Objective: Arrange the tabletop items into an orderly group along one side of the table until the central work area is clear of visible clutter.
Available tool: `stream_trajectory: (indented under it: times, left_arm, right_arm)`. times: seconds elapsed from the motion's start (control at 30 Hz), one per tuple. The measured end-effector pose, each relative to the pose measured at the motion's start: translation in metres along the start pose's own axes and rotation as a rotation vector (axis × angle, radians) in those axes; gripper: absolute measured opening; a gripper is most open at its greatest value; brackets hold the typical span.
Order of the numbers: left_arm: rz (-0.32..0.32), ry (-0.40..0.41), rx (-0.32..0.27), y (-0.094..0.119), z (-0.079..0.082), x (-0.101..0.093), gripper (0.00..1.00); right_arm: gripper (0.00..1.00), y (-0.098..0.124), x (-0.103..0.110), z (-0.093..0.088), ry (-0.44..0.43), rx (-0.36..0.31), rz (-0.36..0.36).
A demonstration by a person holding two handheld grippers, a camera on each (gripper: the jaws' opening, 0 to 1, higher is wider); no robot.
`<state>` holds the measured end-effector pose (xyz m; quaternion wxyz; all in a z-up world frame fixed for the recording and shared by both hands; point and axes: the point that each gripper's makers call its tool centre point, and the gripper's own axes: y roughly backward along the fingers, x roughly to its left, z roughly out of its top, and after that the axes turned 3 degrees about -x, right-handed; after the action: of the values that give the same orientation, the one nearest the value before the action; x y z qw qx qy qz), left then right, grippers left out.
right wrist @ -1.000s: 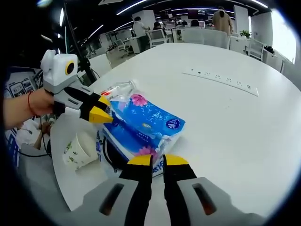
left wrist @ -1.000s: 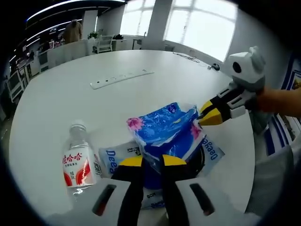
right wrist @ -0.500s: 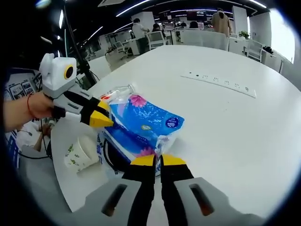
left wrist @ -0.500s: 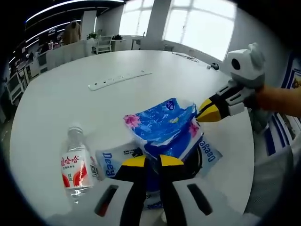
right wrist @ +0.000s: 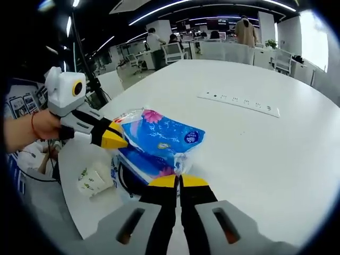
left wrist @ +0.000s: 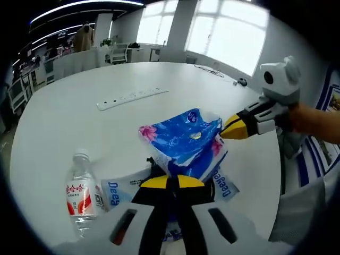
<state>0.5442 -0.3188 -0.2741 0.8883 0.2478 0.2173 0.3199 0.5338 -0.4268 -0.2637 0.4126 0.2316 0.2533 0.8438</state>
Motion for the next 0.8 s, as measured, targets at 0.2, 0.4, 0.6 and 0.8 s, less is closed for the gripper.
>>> stream_trajectory:
  times: [0.2,0.4,0.6,0.8]
  left_arm:
    - [-0.001,-0.01,-0.02,0.002,0.012,-0.011,0.0]
    - [-0.003,-0.021,-0.039,0.005,0.025,-0.025,0.0]
    - [0.001,-0.042,-0.053,0.006,0.042,-0.037,0.0]
    - [-0.003,-0.056,-0.075,0.004,0.061,-0.052,0.0]
  right_arm:
    - [0.0,0.013,-0.004,0.004,-0.005,-0.022,-0.011]
    - [0.0,0.029,-0.008,0.01,-0.006,-0.047,-0.022]
    - [0.0,0.046,-0.015,0.017,-0.009,-0.077,-0.034]
    - [0.0,0.065,-0.027,0.024,-0.016,-0.109,-0.055]
